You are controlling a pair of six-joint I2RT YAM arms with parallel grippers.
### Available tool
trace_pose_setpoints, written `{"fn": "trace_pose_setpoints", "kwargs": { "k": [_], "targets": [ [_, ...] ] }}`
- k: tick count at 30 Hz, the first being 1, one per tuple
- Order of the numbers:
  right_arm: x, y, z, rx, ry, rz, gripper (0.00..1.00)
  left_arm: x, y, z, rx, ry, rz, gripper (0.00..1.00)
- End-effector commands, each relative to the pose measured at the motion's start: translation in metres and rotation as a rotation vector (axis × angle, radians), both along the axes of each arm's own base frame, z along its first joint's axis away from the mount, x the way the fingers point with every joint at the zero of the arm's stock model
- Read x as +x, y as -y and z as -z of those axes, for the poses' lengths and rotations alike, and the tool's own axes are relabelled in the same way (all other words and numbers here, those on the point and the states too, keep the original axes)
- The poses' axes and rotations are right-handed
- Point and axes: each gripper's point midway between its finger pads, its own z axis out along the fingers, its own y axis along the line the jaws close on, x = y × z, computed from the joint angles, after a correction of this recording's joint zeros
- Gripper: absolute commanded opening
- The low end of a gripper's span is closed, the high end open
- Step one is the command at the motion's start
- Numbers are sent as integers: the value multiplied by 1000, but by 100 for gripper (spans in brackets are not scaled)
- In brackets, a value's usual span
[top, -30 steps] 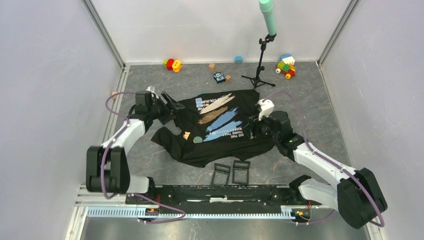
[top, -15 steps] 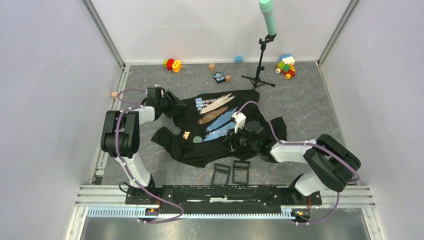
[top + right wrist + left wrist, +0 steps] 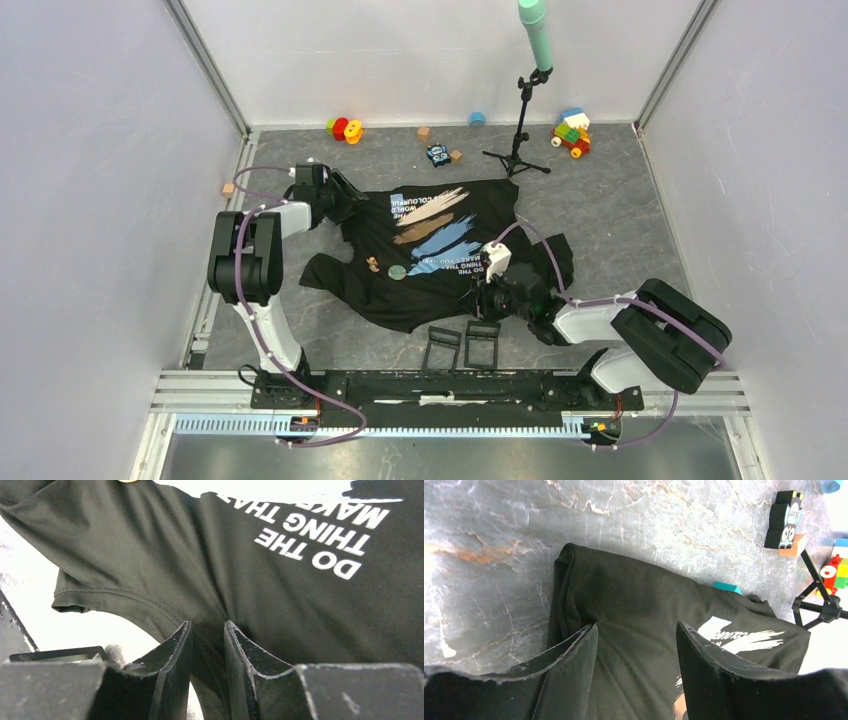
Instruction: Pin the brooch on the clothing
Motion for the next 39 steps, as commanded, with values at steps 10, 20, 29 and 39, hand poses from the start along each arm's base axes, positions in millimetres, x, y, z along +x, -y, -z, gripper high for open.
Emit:
{"fn": "trace_pose_setpoints", "kwargs": {
  "k": [10, 20, 29, 39],
  "targets": [
    [-32, 55, 49, -232, -156, 82, 40, 28, -13, -23, 115, 88, 65, 67],
    [3, 10, -28, -99, 5, -4, 56, 9, 30, -110, 130, 222, 178, 89],
    [67, -23, -83, -115, 189, -17, 72, -98, 70, -83, 126, 154, 259, 93],
    [140, -80, -85, 6, 228, -130, 79, -190, 71, -28, 51, 82, 252, 94]
  ]
}}
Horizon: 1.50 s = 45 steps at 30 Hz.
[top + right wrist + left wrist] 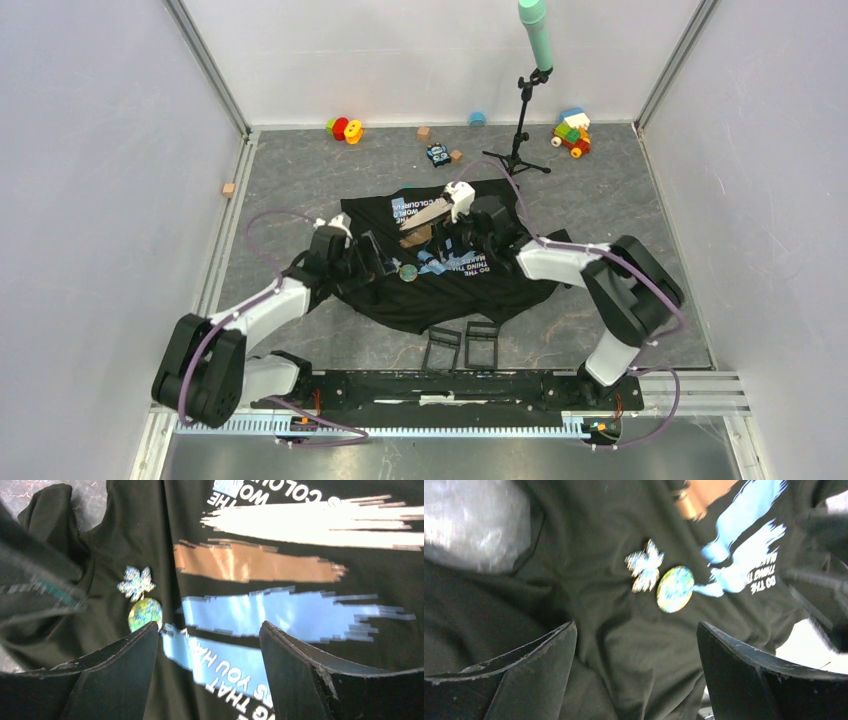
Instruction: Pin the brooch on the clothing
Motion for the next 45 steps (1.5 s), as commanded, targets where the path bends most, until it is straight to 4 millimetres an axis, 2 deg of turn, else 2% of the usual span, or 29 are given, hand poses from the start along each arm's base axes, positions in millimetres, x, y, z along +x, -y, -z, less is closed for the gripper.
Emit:
{"fn": "trace_pose_setpoints", "kwargs": {
  "k": [1, 4, 9, 16, 19, 23, 25, 28, 30, 32, 35, 37, 38, 41, 45],
  "targets": [
    [30, -32, -12, 93, 54, -95, 79, -11, 1, -4, -69, 55, -51, 95],
    [42, -37, 0, 101, 31, -95, 79, -30, -5, 11, -68, 19, -56, 95],
    [55, -33, 36, 81, -39, -64, 80, -57, -18, 29, -42, -41, -88, 95],
    [61, -24, 69, 63, -111, -29, 80, -77, -35, 39, -7, -66, -133, 97],
    [64, -21, 74, 51, -122, -20, 80, -81, -36, 39, -10, -75, -135, 97],
    [68, -24, 57, 55, -85, -53, 83, -77, -34, 28, 1, -45, -105, 100],
    [71, -24, 40, 51, -47, -61, 88, -68, -30, 12, 33, -3, -36, 100],
    [82, -14, 3, 44, 25, -21, 92, -48, -31, -18, 102, 44, 15, 100],
    [89, 0, -22, 49, 56, 26, 98, -30, -31, -43, 115, 89, 24, 100],
    [93, 20, -42, 46, 69, 78, 98, -12, -32, -69, 101, 131, 15, 100],
    [95, 67, -67, 9, 87, 199, 98, 16, -41, -102, 60, 159, -13, 100],
    [89, 102, -79, -20, 95, 287, 98, 31, -51, -123, 40, 177, -36, 100],
    [83, 119, -82, -36, 99, 333, 98, 36, -56, -137, 32, 202, -41, 100],
    [64, 177, -108, -93, 153, 508, 98, 48, -75, -179, 89, 319, -74, 100],
    [29, 233, -161, -143, 316, 701, 98, 54, -106, -247, 229, 531, -169, 100]
  ]
}}
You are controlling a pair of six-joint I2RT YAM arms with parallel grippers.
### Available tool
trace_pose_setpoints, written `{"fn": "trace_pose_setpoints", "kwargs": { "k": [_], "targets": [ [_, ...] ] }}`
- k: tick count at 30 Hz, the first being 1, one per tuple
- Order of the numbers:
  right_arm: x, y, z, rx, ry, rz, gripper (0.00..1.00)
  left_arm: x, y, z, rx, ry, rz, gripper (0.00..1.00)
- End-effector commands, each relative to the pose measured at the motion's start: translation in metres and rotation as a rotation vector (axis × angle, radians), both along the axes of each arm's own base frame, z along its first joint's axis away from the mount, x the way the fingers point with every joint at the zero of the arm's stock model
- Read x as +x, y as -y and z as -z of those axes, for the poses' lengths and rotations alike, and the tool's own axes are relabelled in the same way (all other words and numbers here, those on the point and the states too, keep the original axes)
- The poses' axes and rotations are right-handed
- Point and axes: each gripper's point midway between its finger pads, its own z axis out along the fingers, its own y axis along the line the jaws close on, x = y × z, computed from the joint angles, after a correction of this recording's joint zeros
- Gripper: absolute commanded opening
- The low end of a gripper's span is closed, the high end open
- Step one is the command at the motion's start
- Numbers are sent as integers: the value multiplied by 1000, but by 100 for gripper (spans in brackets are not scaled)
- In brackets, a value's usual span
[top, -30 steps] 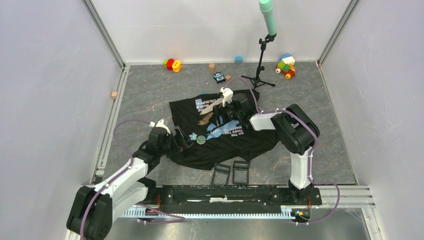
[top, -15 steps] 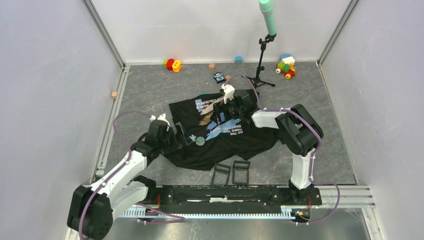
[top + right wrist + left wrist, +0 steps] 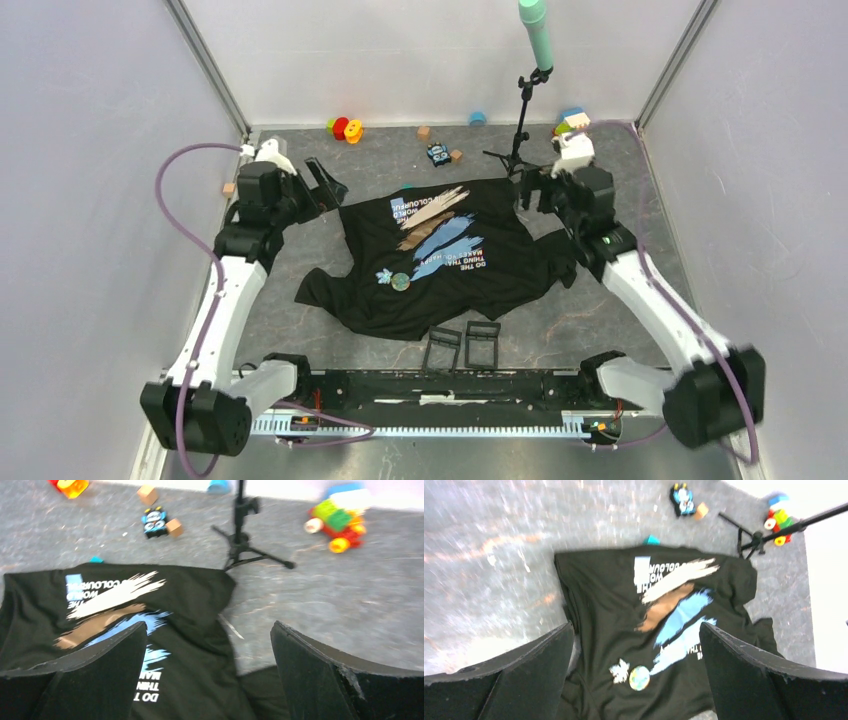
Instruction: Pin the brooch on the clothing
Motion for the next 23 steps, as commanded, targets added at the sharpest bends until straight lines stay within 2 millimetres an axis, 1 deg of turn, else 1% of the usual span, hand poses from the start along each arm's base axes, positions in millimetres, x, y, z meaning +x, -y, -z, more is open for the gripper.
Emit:
{"fn": "trace_pose_setpoints", "kwargs": {
  "k": [1, 3, 5, 6, 8, 9, 12, 14, 18, 23],
  "targets": [
    [-44, 68, -32, -123, 104, 250, 98, -1, -29, -93, 168, 289, -57, 100],
    [-59, 85, -48, -129, 184, 313, 98, -7, -32, -121, 183, 403, -66, 100],
    [-74, 102, -51, -131, 244, 377, 98, -14, -34, -137, 201, 508, -74, 100],
    [-81, 107, -51, -126, 271, 396, 98, -17, -37, -132, 213, 528, -83, 100],
    [-91, 116, -42, -113, 314, 428, 98, -22, -47, -119, 233, 523, -129, 100],
    [-94, 118, -34, -111, 322, 434, 98, -24, -49, -110, 243, 504, -135, 100],
    [-103, 123, -22, -113, 338, 445, 98, -27, -54, -93, 259, 461, -157, 100],
    [-105, 124, -20, -116, 336, 448, 98, -27, -55, -92, 263, 457, -157, 100],
    [-105, 125, -25, -115, 340, 451, 98, -25, -54, -93, 264, 457, -155, 100],
    [-106, 123, -30, -105, 352, 439, 98, -28, -57, -89, 282, 437, -156, 100]
  ]
}}
